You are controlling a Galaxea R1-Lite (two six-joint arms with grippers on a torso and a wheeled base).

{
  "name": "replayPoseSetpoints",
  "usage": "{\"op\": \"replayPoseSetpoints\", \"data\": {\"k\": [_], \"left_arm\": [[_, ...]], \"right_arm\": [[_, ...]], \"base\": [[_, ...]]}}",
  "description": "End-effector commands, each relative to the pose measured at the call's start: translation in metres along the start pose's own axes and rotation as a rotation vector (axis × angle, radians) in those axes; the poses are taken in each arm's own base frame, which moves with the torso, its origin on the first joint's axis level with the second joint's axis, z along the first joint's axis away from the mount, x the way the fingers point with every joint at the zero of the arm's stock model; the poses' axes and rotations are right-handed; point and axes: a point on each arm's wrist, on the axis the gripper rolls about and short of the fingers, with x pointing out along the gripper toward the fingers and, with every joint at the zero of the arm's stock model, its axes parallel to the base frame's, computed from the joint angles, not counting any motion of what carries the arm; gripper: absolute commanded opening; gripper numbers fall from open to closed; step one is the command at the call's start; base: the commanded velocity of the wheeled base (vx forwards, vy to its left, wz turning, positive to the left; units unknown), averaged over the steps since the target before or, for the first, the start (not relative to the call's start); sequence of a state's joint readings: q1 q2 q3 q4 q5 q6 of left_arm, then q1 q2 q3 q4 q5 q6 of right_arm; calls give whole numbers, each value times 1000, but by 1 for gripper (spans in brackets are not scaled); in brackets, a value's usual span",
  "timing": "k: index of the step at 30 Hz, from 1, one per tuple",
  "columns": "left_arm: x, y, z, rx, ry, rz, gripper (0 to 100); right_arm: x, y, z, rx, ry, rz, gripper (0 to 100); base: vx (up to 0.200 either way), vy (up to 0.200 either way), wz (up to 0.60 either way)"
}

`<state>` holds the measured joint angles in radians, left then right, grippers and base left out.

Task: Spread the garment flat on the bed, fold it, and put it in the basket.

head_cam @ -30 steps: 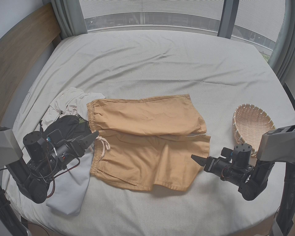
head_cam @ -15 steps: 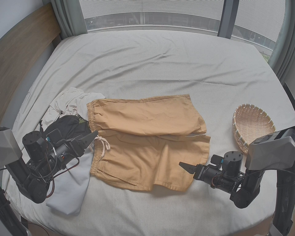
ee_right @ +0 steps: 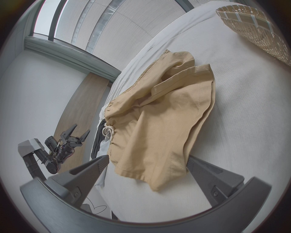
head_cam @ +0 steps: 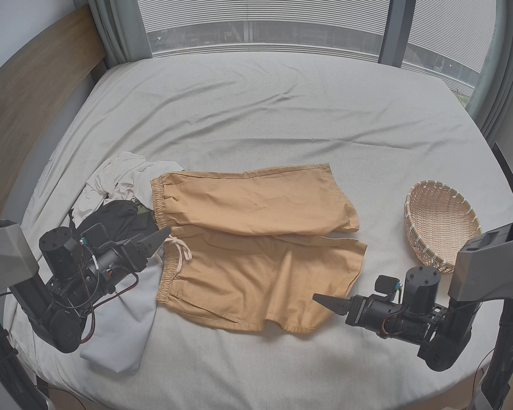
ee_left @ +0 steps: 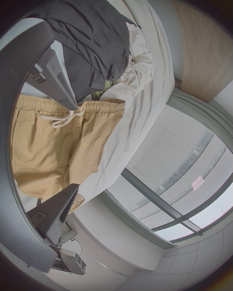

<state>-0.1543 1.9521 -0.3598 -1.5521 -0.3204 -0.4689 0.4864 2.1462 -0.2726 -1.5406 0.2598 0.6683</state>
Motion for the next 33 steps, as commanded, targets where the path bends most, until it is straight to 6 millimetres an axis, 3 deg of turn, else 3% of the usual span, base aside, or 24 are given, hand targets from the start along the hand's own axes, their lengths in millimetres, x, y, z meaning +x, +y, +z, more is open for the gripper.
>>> {"op": "replayPoseSetpoints", "data": {"k": [1, 6, 13, 20, 33], "left_arm": [[0, 0, 0, -1, 1, 0, 100], [0, 0, -2, -5, 9, 2, 100], [-1, 3, -6, -11, 23, 12, 100], [-5, 3, -9, -17, 38, 22, 100], [-5, 3, -9, -15, 38, 20, 100]], "right_arm": [[-16, 9, 4, -6, -10, 26, 100], [-35, 18, 12, 15, -29, 67, 100], [-41, 6, 13, 36, -40, 13, 100], [-28, -23, -18, 19, 107, -106, 100], [-7, -34, -44, 22, 194, -161, 100]], "base": [[0, 0, 0], [0, 0, 0], [0, 0, 0], [0, 0, 0], [0, 0, 0]]}}
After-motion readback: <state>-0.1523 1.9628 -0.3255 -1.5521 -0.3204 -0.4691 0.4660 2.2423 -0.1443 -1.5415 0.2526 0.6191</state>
